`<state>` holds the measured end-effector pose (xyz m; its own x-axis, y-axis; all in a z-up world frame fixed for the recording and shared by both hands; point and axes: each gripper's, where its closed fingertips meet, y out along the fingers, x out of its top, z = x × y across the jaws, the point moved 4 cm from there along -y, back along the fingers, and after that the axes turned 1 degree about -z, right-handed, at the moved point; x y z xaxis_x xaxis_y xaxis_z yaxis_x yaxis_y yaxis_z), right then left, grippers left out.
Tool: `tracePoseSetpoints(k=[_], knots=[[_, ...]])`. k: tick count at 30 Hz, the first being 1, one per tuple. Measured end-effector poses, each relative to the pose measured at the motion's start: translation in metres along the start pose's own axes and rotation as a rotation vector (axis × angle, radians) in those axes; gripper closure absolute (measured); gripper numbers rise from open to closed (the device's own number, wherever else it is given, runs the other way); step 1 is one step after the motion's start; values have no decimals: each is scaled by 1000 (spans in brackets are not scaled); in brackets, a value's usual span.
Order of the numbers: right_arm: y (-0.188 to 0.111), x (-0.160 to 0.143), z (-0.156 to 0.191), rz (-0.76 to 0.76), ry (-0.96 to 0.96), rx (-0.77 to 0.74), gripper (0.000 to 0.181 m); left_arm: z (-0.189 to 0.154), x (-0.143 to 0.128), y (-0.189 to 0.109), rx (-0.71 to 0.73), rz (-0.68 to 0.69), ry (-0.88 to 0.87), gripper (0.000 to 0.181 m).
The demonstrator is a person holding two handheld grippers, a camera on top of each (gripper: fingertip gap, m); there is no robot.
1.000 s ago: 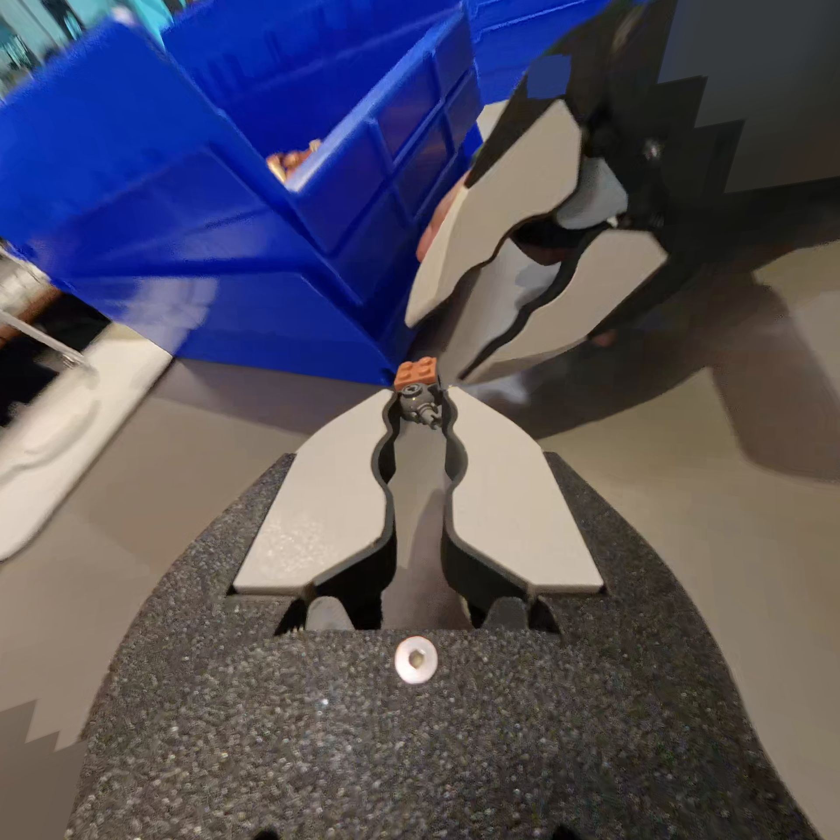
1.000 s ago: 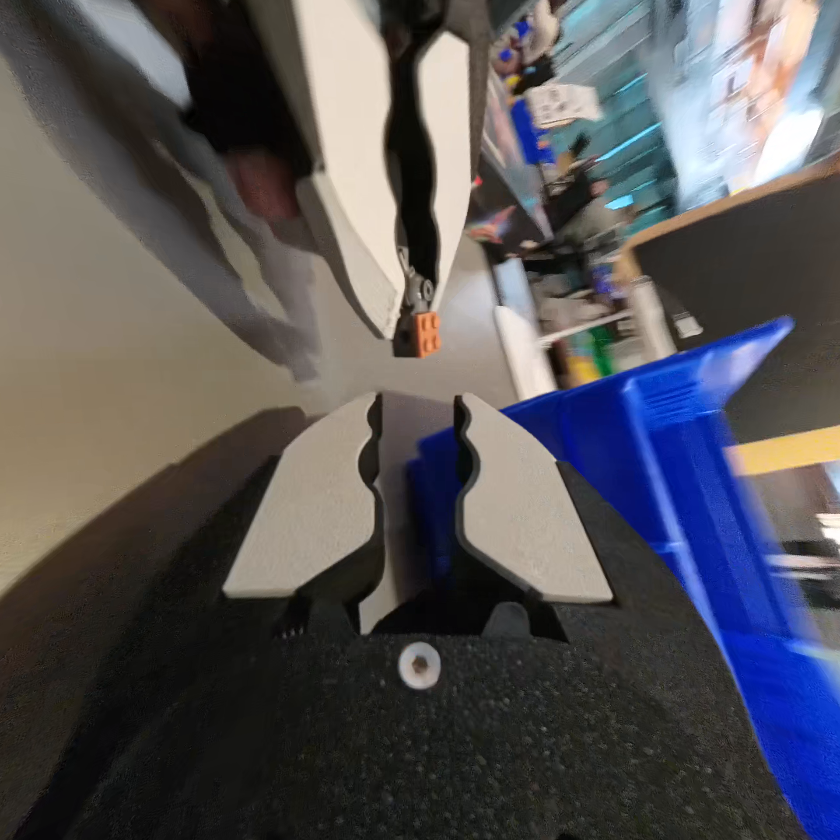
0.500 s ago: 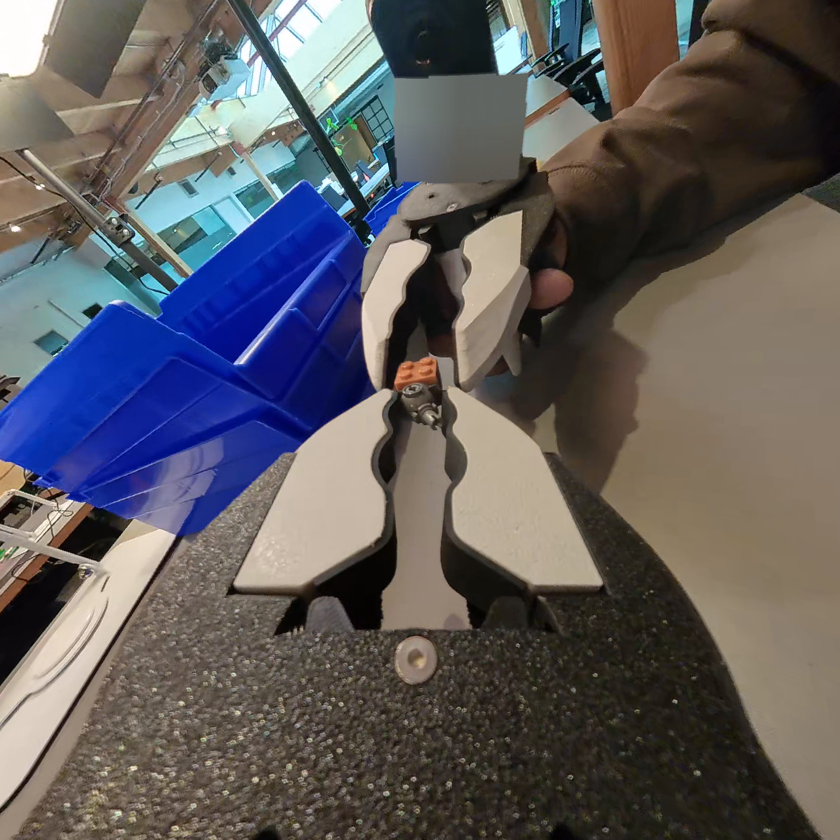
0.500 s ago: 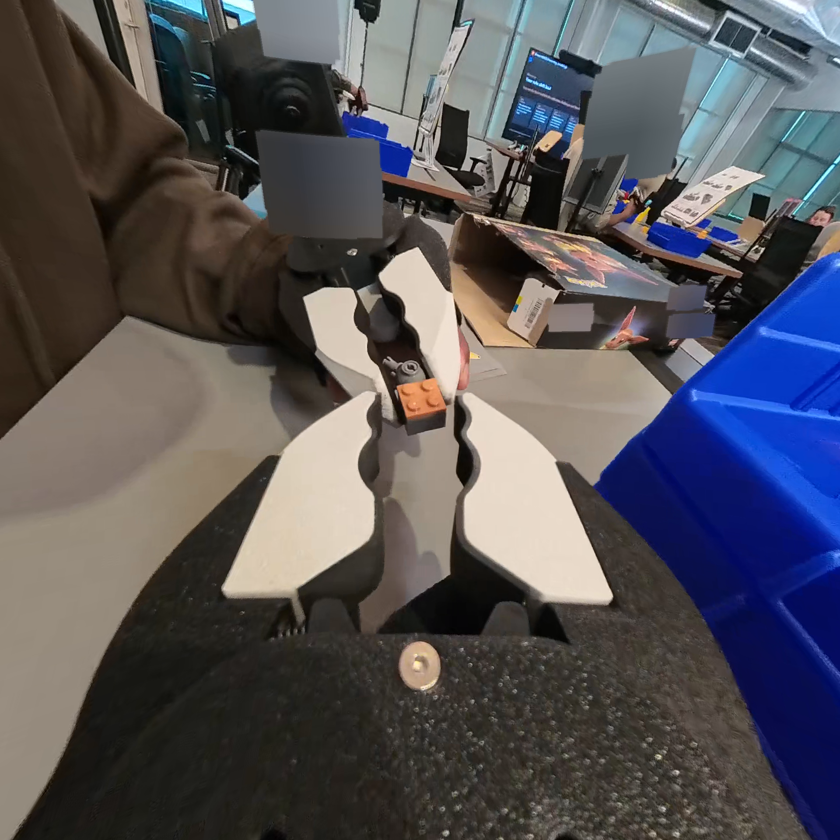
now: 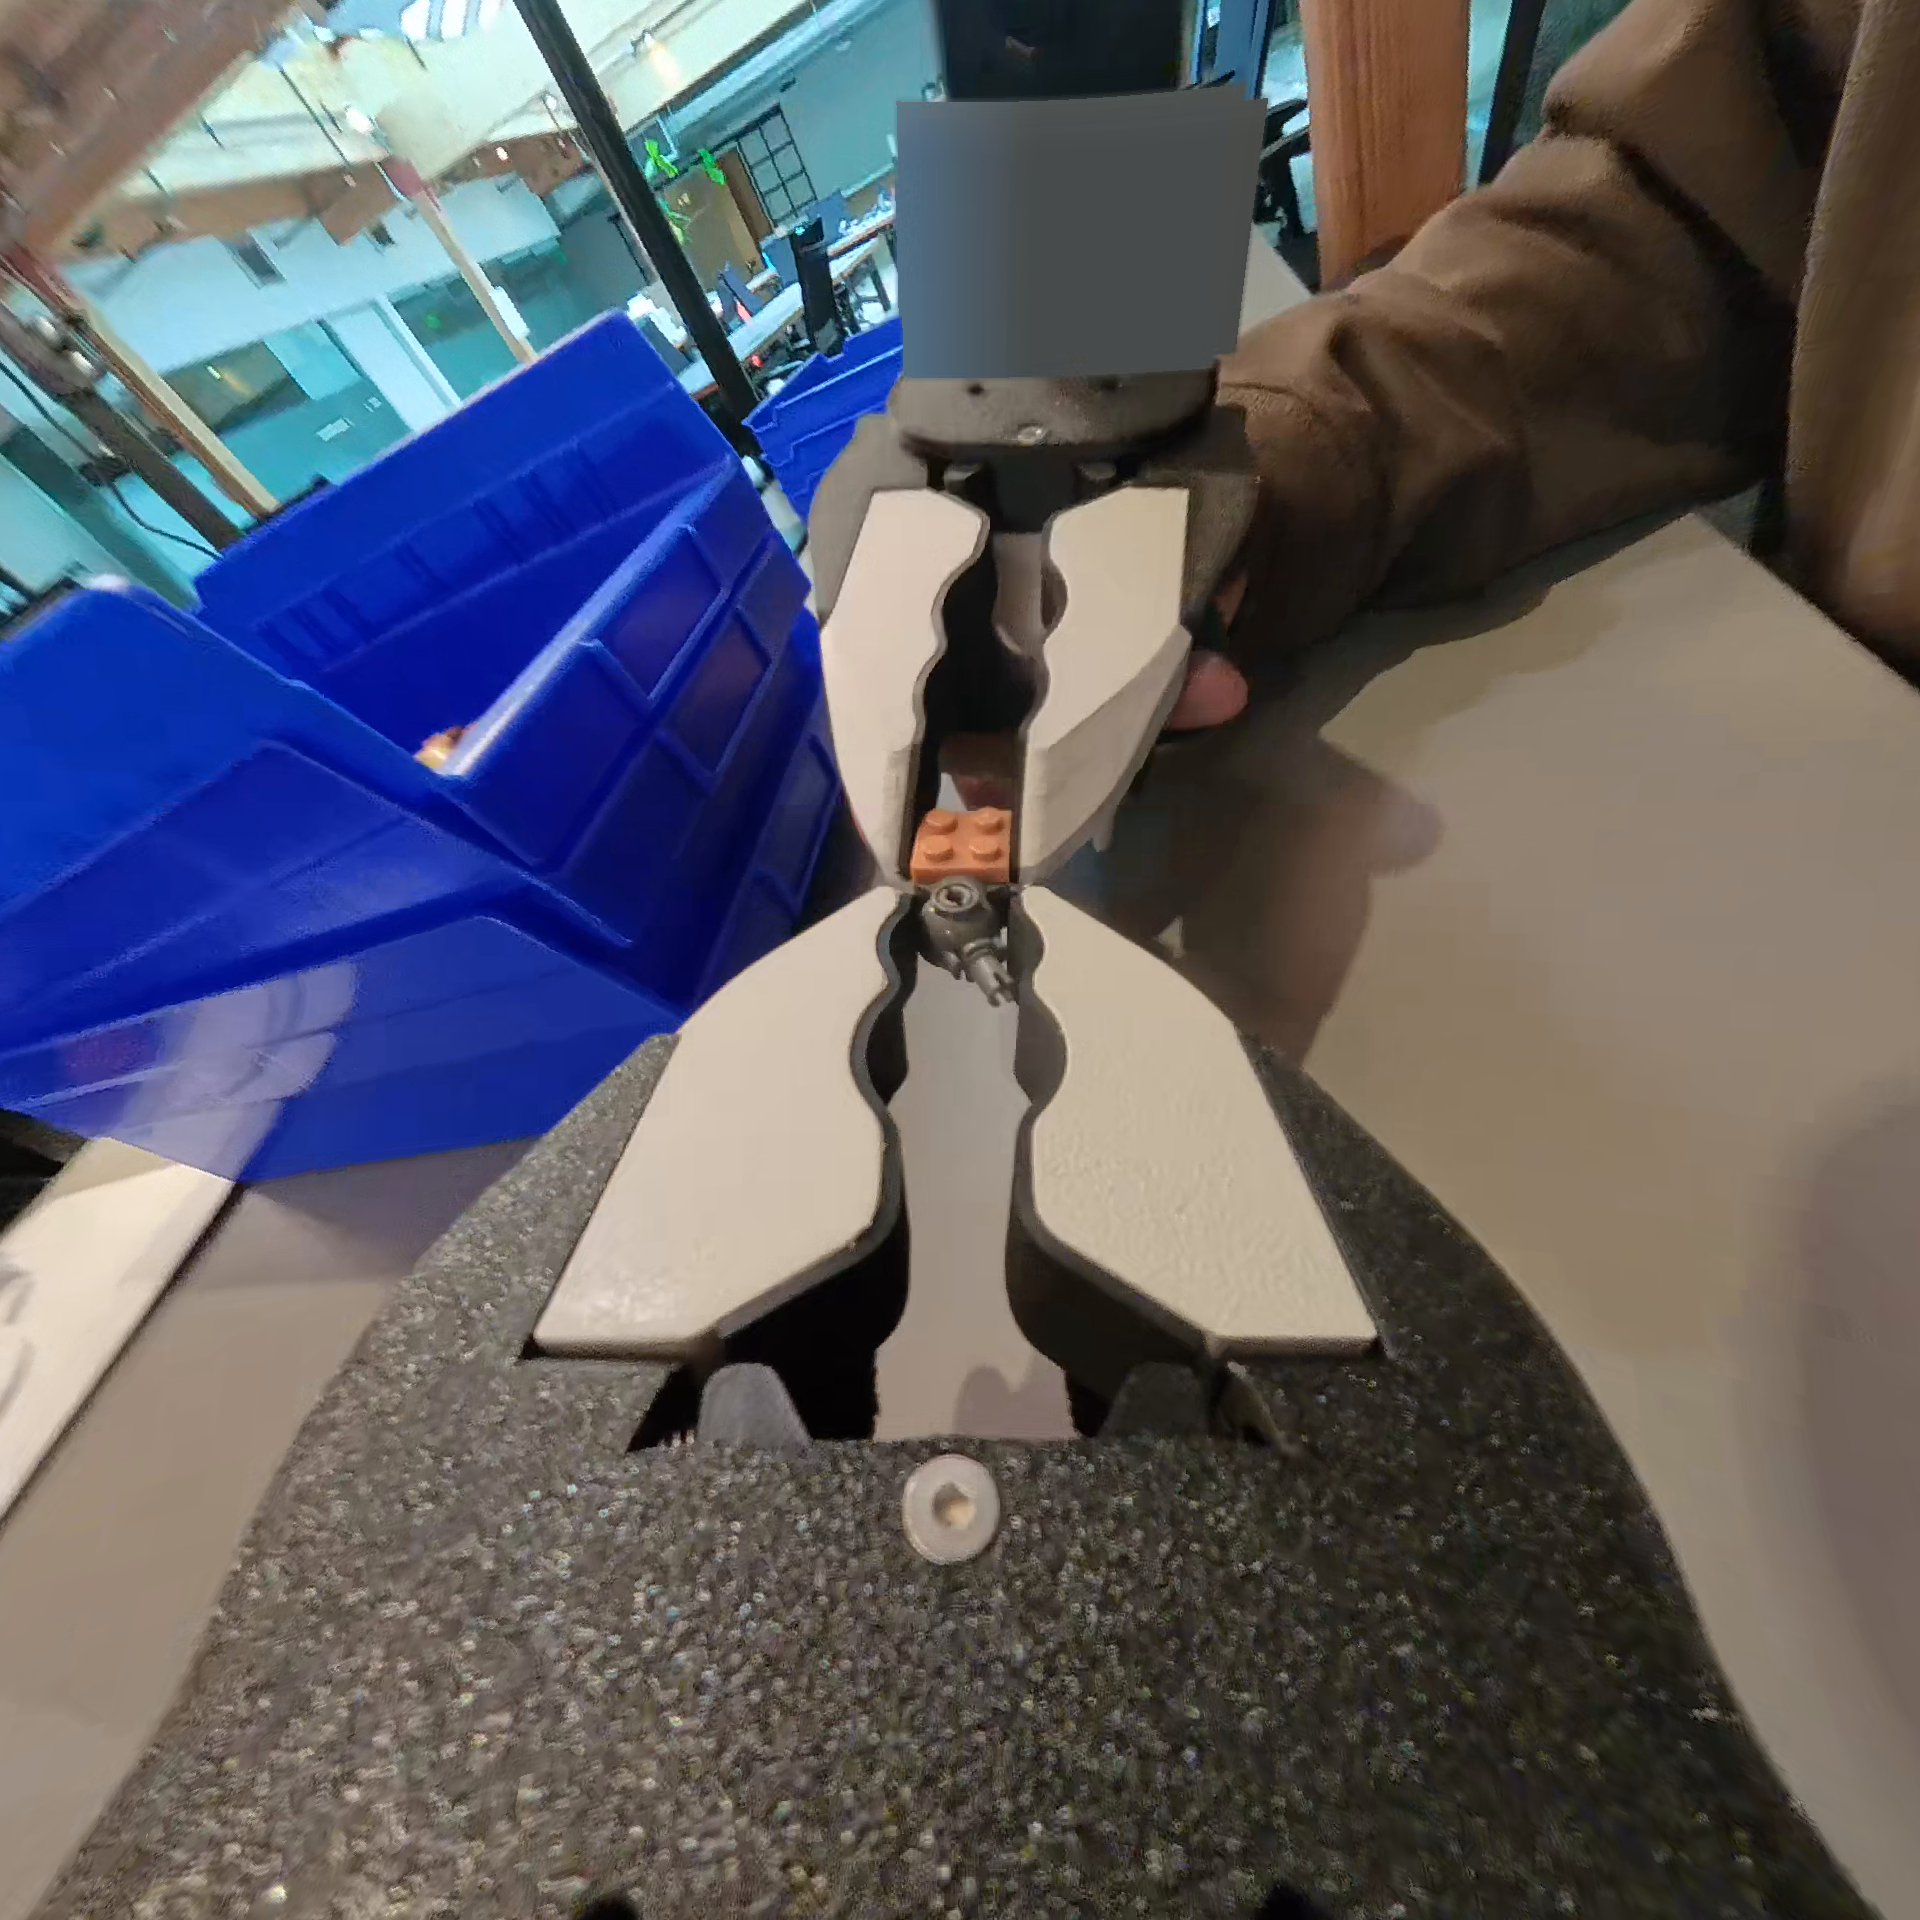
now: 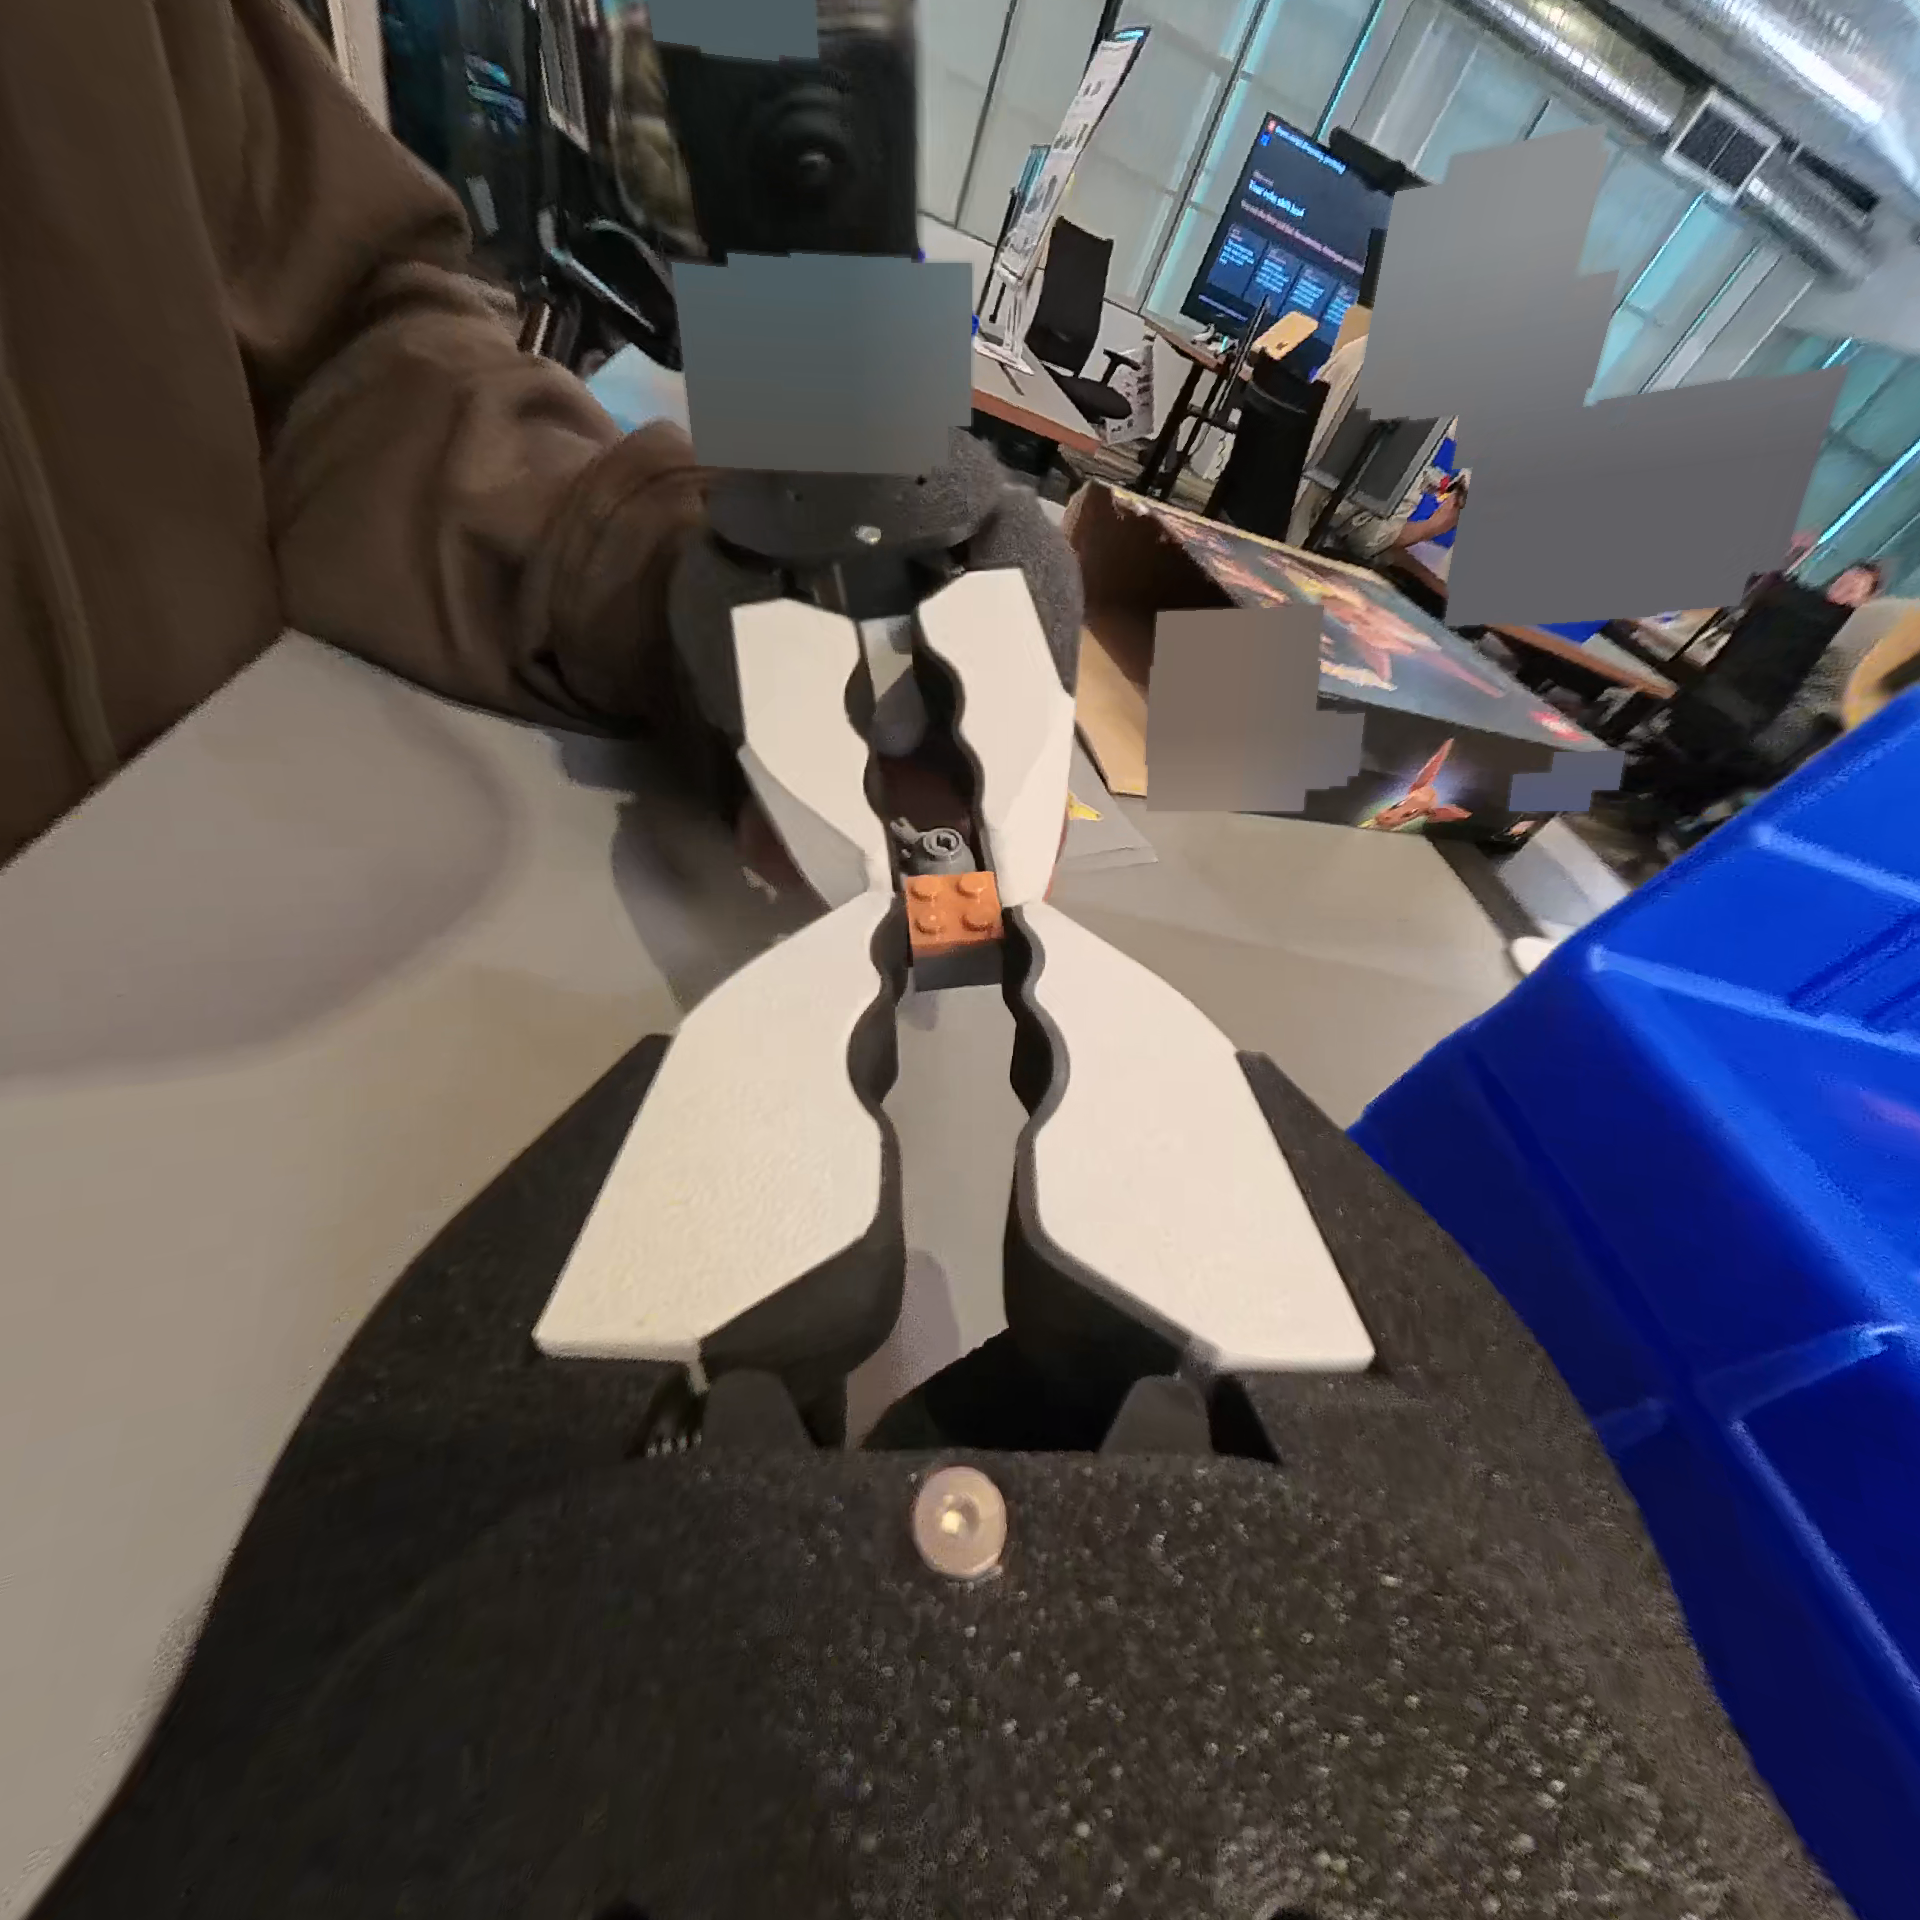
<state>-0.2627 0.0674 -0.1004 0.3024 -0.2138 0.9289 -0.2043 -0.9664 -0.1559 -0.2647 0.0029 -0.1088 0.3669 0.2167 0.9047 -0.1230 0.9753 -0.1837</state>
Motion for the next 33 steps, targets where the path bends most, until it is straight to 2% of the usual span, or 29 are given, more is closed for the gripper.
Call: tracePoseSetpoints(k=[5,12,15,18,22,26,33], knots=[[-1,1,5,34,-232,-52,165,-1,-2,2,-68,15,-152,165],[0,-1,11,120,-524,-126,164,-1,-10,4,-107,58,-264,167],[-1,0,5,86,-455,-157,164,4,-9,3,-56,16,-245,167],[-3,3,-4,26,-308,-181,164,11,-7,0,19,-39,-193,167],[-3,3,-10,-35,-96,-148,164,16,-6,-3,98,-39,-73,161],[-1,4,-8,-105,51,-87,164,11,-4,-1,110,-41,16,161],[1,1,-9,-149,121,-72,164,10,-4,-1,95,-61,-18,164]])
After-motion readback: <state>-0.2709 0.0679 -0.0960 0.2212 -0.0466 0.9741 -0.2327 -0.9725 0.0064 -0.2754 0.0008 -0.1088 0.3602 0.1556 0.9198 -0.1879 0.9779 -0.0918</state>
